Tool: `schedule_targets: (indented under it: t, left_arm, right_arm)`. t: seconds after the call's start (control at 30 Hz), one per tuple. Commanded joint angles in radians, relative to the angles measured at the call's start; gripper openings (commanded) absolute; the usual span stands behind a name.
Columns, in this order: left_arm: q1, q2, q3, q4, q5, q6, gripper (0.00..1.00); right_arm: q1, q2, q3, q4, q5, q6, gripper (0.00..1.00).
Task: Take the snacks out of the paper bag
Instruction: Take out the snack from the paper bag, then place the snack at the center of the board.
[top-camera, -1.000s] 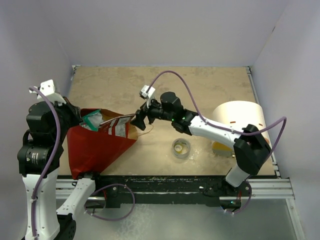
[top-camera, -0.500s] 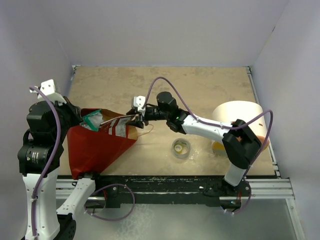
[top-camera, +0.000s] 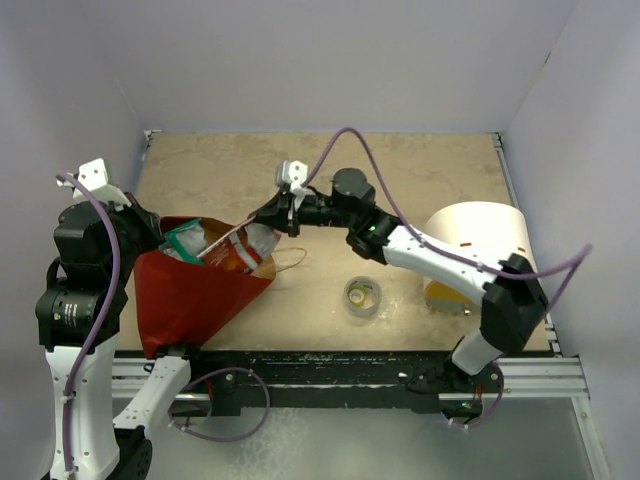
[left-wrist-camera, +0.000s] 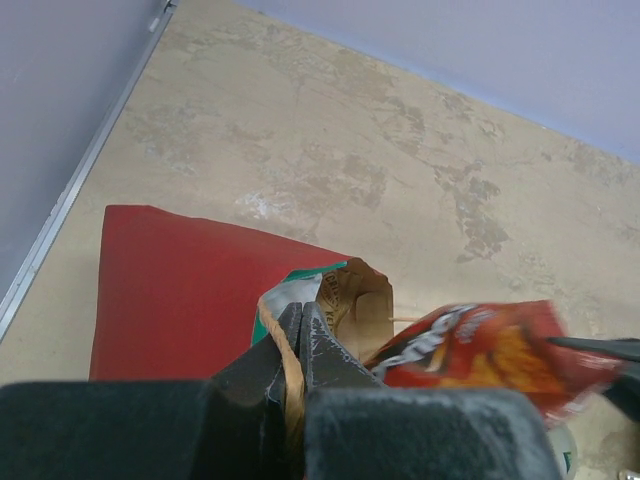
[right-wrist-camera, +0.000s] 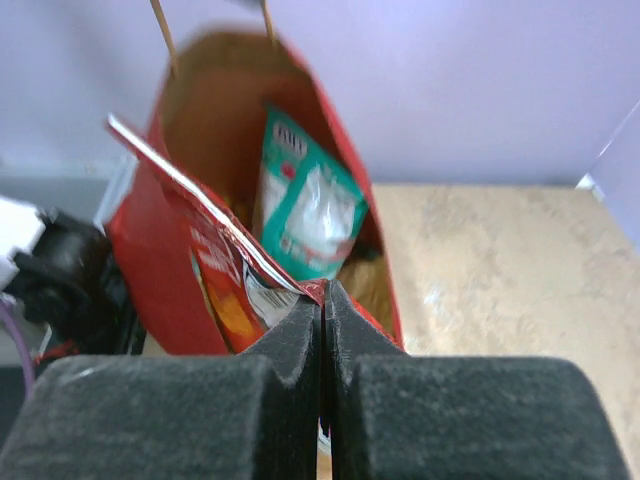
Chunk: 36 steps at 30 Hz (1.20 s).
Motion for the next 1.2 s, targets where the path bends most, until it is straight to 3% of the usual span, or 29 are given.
schedule_targets:
  t: [0.0,0.13,0.27,0.53,0.7,1.03,1.17]
  left_arm:
    - [-0.001,-0.019,0.054,0.145,-0.034,-0.02,0.0]
    - [-0.002,-0.018,0.053,0.145,-0.034,-0.021,0.0]
    - [-0.002,-0.016,0.053,0.144,-0.032,-0.022,0.0]
    - [-0.002,-0.017,0.054,0.144,-0.024,-0.028,0.0]
    - [-0.002,-0.018,0.054,0.141,-0.016,-0.032,0.0]
    - [-0.001,-0.015,0.038,0.142,-0.005,-0.045,0.0]
    - [-0.002,-0.014,0.037,0.136,0.009,-0.066,0.0]
  right_arm:
    - [-0.001,-0.161,0.095,0.036,0.081,0.099,0.0]
    - [-0.011,-0.234,0.123,-0.077,0.192,0.076,0.0]
    - [-0.055,-0.268,0.155,-0.179,0.426,0.099,0.0]
    - [-0.171,-0.125,0.243,-0.355,0.758,0.241,0.0]
    - [-0.199,-0.01,0.278,-0.394,0.72,0.373,0.0]
    - [-0.229,0.167,0.36,-0.376,0.695,0.463,0.0]
    - [-0.304,0.253,0.41,-0.409,0.67,0.589,0.0]
